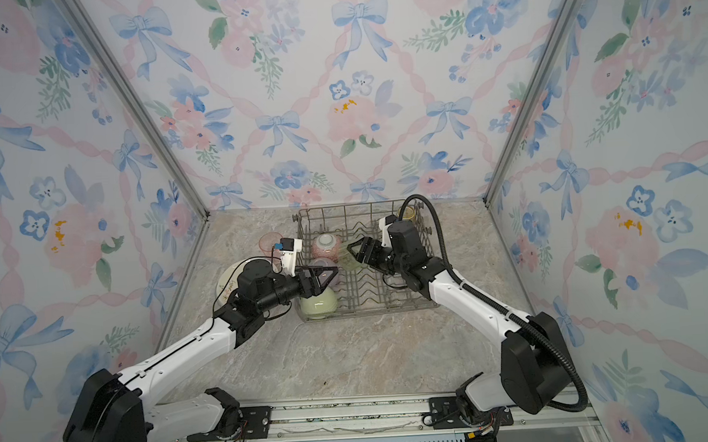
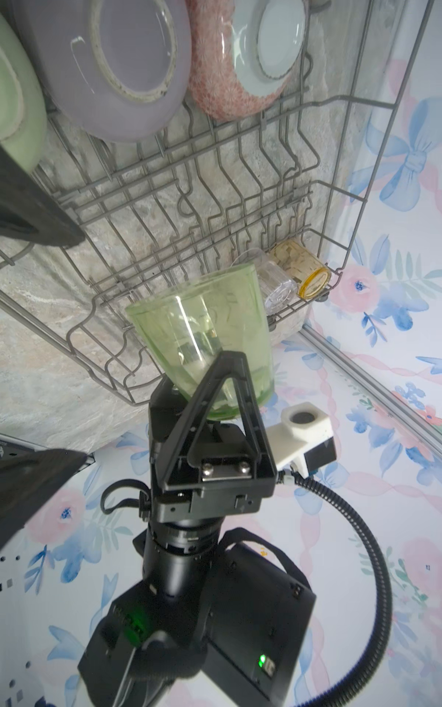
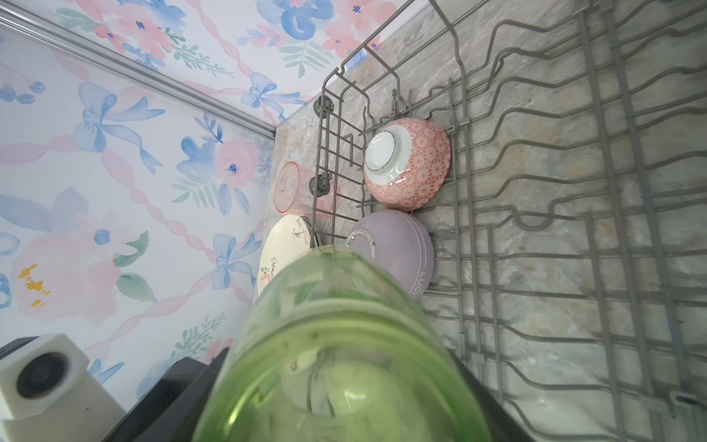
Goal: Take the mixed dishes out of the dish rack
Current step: 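Lift the green cup out of the rack with the right gripper toward the left gripper, then grasp the green cup with the left gripper beside the right gripper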
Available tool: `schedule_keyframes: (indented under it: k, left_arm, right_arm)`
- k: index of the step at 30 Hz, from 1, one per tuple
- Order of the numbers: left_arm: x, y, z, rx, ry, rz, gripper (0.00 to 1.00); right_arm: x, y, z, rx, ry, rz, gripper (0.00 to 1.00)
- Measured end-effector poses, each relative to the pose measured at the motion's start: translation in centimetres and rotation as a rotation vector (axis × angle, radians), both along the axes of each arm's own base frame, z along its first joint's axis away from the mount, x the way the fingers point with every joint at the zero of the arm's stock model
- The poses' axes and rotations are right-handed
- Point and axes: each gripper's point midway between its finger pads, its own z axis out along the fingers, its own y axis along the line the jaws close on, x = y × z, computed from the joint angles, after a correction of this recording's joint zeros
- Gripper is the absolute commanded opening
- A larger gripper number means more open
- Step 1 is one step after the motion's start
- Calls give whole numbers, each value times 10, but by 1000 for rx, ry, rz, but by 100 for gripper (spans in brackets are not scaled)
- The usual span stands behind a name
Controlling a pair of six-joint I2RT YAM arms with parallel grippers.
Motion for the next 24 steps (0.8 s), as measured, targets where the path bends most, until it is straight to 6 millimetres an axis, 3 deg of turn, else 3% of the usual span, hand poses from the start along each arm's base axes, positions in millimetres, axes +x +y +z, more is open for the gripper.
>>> schedule_keyframes:
  k: [10,24]
  left_arm:
    - [2,-9,3,-40,5,-37,78]
    - [16,-21,30,-128,-49,-49,62]
  right_arm:
    - [-19,13,28,104,-45,36,52]
    - [-23,20,32,166,-34,56,52]
